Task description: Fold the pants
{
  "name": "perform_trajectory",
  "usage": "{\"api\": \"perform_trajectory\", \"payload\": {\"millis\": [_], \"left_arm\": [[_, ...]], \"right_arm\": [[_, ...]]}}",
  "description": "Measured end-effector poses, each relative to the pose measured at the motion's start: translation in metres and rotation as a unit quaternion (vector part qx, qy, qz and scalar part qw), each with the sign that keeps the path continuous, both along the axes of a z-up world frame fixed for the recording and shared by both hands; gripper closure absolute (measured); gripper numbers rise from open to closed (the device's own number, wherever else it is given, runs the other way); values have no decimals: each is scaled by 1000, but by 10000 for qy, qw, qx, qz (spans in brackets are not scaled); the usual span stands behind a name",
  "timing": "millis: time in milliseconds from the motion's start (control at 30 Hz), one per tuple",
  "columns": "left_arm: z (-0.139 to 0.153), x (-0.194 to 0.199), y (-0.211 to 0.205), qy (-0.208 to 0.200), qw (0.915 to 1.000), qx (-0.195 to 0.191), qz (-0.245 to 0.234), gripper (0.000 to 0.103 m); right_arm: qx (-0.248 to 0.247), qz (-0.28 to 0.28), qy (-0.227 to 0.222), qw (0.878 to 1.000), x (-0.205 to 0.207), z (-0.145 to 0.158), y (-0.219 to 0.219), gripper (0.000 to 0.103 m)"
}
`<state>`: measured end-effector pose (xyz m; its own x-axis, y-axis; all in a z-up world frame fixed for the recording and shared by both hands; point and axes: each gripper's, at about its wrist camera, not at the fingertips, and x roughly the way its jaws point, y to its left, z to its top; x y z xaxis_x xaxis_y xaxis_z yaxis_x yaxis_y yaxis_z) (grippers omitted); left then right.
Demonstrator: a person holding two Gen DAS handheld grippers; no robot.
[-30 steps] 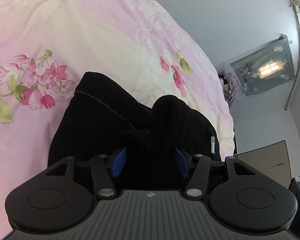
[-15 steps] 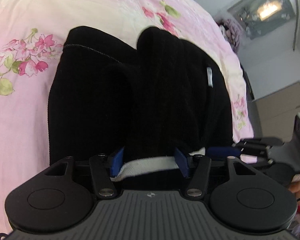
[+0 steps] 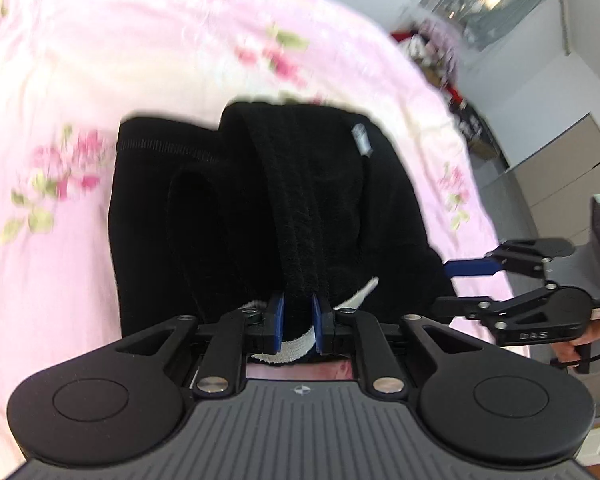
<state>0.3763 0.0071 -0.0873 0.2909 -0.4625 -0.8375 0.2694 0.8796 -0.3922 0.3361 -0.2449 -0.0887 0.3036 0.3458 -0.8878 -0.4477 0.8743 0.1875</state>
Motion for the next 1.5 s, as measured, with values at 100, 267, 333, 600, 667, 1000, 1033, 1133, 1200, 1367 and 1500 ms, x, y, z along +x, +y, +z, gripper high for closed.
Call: {"api": "perform_trajectory", "payload": {"millis": [100,267,333,600,667,1000,1033,1133,1200,1367,1500], "left_arm": [[-7,0,-1,-21,9993,375,5,67],[-26,8,0,0,9998,-1,207,44],[-32,11,-2,-6,9996,-62,275,59],[-5,-17,-8,-175,9997,-8,145,88],[-12,-25,-8,45,9999,109,88,88],[-50,-20,36,469,9955,-613,550,57],[-42,-19,42,324,9952,-690,621,49],[-25,-5,55,-42,9887,-917,1186,30],[-23,10,54,-89,9856,-1086,1294,26],[-38,39,37,62,9816,-1110,1552,24],[-54,51,28,177,9799,-1112,1646,49]], "right_arm": [[-234,402,-51,9989,-8,-4,3,35],[-933,1227,-653,9859,-19,-19,28,25],[-1004,1352,-776,9827,-17,-26,36,24],[-840,1532,-510,9833,-26,-19,42,97],[-814,1682,-429,9814,-31,-19,43,98],[-987,1731,-173,9798,-32,-47,50,94],[-913,1658,-153,9818,-31,-46,48,93],[-715,1483,-9,9864,-28,-45,44,92],[-706,1444,21,9870,-25,-44,43,92],[-693,1502,-33,9862,-27,-38,44,82],[-503,1349,-103,9895,-24,-15,33,58]]}}
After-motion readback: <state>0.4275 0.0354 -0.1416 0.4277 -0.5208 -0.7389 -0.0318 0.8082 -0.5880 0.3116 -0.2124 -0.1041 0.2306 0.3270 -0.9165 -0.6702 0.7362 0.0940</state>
